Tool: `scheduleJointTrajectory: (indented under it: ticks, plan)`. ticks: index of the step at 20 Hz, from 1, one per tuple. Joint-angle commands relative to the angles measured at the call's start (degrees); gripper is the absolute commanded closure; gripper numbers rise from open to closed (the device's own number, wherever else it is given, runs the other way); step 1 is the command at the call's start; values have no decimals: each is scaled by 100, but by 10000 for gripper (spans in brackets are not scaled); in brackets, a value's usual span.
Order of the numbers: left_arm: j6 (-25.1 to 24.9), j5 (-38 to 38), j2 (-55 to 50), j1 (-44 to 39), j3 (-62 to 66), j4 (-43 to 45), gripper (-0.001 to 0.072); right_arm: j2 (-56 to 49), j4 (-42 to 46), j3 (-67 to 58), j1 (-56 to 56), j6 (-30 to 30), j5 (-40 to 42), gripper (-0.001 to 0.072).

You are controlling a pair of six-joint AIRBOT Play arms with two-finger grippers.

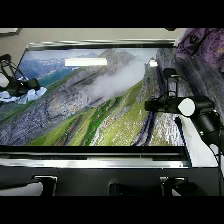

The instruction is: Fold the clothes and pants, and hang the long-sleeved shirts on hangers.

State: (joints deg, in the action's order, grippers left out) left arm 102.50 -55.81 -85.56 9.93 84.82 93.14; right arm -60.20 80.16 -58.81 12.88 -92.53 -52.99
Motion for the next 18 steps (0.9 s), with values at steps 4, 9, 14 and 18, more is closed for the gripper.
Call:
scheduleJointTrajectory:
  ticks: [4,9,14,18]
  plan:
    - [210,-267,-3093,833,3106,686,-13,2,-2,-4,4,-2,0,676]
    - [472,-170,-3818,868,3423,1049,-13,2,-2,-4,4,-2,0,676]
    - [431,-1001,-3862,859,3338,901,693,2,-2,-4,4,-2,0,676]
    - [37,-1462,-3432,793,3335,-551,698,2,-2,-4,4,-2,0,676]
